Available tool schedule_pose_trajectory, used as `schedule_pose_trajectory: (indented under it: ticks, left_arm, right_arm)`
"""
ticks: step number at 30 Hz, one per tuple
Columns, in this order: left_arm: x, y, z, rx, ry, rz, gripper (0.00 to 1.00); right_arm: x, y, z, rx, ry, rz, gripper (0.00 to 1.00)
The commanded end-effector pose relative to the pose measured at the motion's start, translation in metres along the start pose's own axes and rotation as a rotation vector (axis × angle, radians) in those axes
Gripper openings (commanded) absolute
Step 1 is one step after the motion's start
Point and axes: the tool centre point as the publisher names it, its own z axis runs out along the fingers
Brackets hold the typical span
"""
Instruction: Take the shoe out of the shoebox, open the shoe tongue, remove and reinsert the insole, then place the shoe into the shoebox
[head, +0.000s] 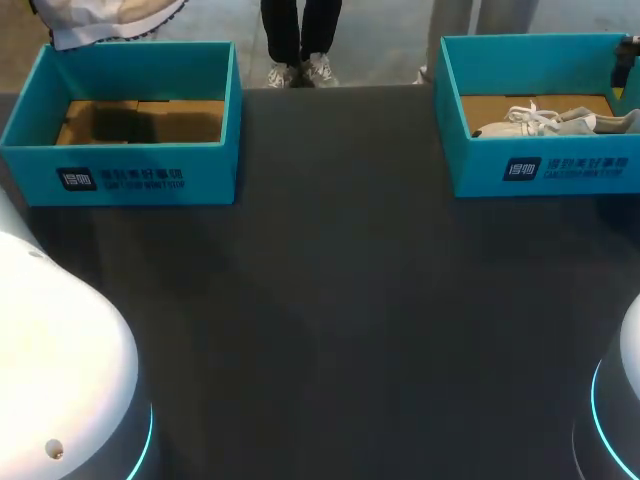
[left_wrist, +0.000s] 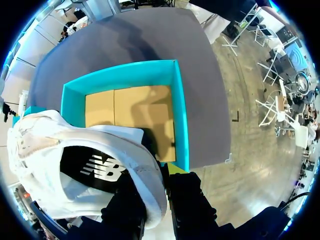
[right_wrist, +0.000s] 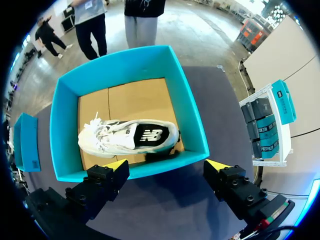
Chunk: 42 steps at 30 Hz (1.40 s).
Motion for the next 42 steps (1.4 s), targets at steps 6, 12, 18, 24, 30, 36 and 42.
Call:
schedule_pose_trajectory:
  ticks: [6,12,18,24,30,36,42]
  left_arm:
    - [-0.008,0.004,-0.002,0.039,-0.002,-0.002,0.0]
    - [-0.023,-0.005,-0.007,0.037,0.015,0.0,0.0]
    - [-0.038,-0.024,-0.015,0.011,0.031,0.023,0.0]
    - [-0.051,-0.043,-0.026,-0.029,0.043,0.043,0.0]
    - [-0.069,-0.061,-0.032,-0.06,0.115,0.037,0.0]
    - [-0.083,-0.08,-0.03,-0.095,0.164,0.039,0.0]
    - [-0.096,-0.095,-0.027,-0.135,0.189,0.045,0.0]
  right_arm:
    - [0.0,-0.001,0.0,-0.001,0.002,0.0,1.0]
    - [0.0,-0.001,0.0,-0.001,0.002,0.0,1.0]
    - [0.0,-0.001,0.0,-0.001,0.002,0.0,1.0]
    - [0.0,-0.001,0.0,-0.001,0.002,0.0,1.0]
    - [0.0,-0.001,0.0,-0.001,0.002,0.0,1.0]
    - [0.0,-0.001,0.0,-0.001,0.002,0.0,1.0]
    - [0.0,-0.001,0.0,-0.001,0.002,0.0,1.0]
